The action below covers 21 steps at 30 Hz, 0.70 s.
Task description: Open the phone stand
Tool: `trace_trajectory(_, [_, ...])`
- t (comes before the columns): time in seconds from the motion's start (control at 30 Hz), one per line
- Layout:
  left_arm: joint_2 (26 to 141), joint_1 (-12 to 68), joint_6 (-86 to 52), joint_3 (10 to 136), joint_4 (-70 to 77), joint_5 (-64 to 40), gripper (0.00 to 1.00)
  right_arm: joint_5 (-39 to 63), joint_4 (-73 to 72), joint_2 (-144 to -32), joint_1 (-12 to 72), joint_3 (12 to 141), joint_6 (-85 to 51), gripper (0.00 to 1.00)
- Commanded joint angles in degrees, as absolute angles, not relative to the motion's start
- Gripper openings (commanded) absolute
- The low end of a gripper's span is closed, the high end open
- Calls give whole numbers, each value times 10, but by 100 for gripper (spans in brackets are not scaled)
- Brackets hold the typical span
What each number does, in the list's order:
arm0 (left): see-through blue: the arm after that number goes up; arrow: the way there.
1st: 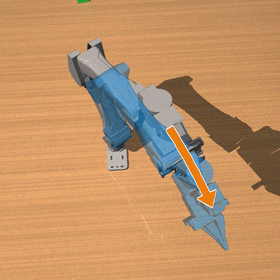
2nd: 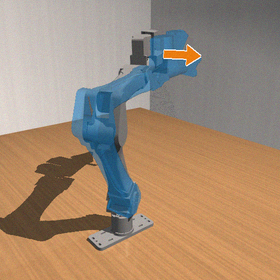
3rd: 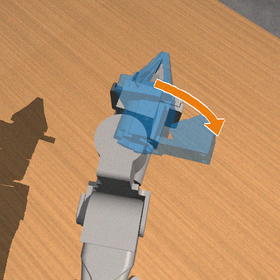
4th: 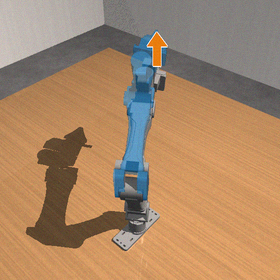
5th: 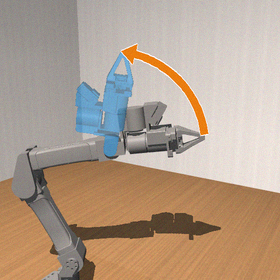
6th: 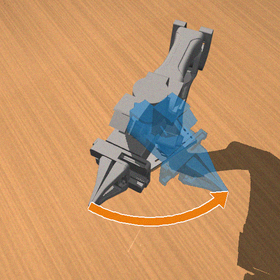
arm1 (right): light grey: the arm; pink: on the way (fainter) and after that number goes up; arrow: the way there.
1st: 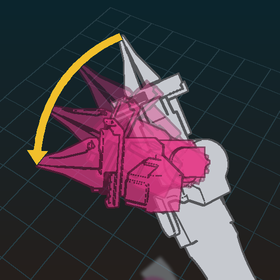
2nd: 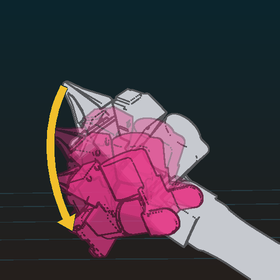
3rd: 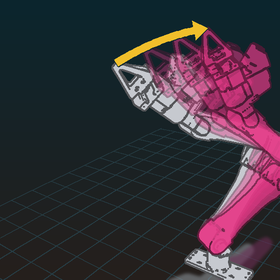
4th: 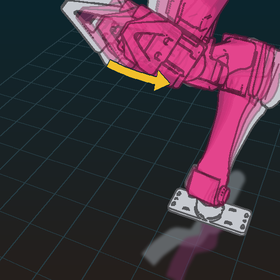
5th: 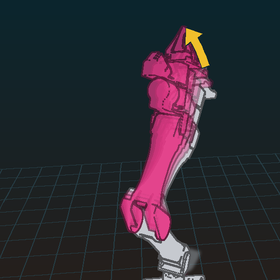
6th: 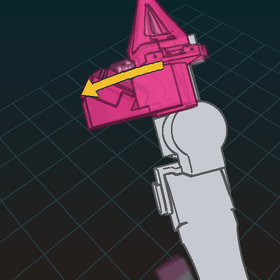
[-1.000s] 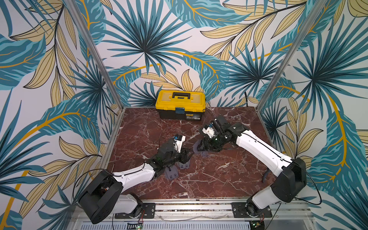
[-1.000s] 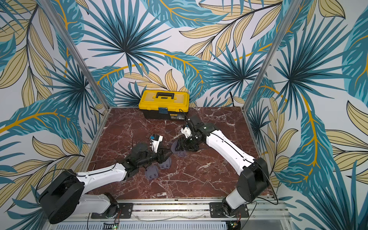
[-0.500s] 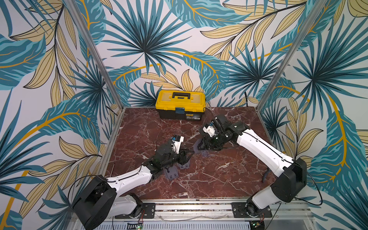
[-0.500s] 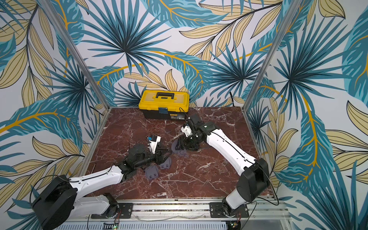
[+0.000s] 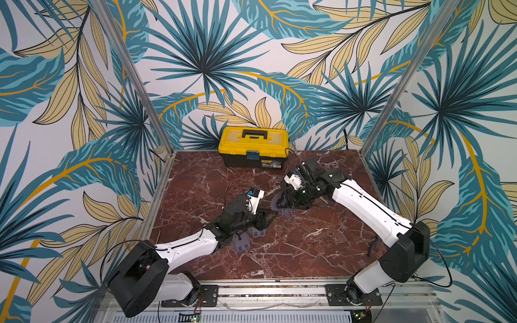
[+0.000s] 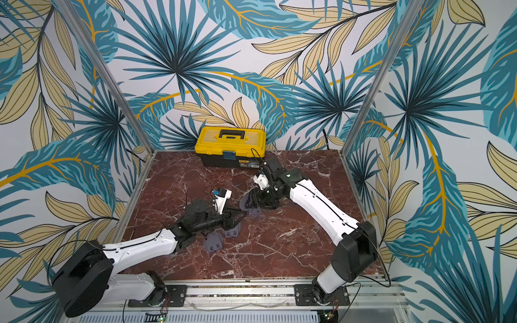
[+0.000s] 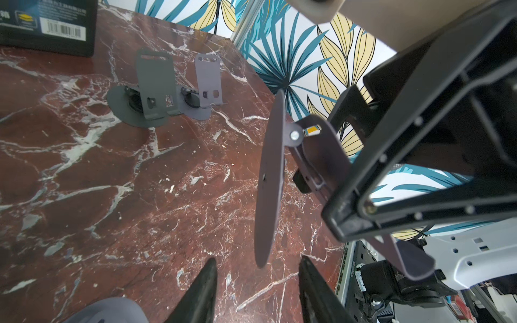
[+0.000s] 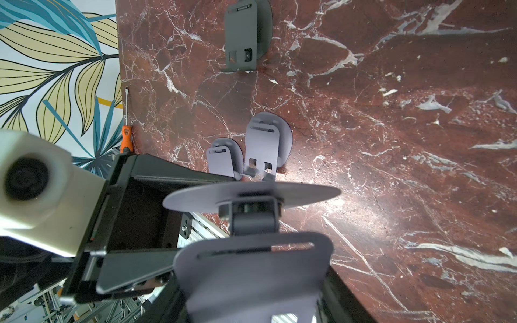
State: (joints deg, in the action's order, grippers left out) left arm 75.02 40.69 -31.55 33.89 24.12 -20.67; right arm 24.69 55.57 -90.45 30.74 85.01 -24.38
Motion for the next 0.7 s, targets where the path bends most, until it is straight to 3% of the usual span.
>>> trace_trajectory(0.0, [763, 409, -299, 368, 245, -211, 48, 259, 558, -912, 310, 857, -240, 34])
trace_trajectory(0.27, [803, 410, -300, 396, 261, -206, 39, 262, 556, -909, 314, 856, -240, 33])
trace_trajectory(0.67, [806, 409, -305, 402, 284, -186, 33, 264, 547, -902, 315, 843, -242, 33])
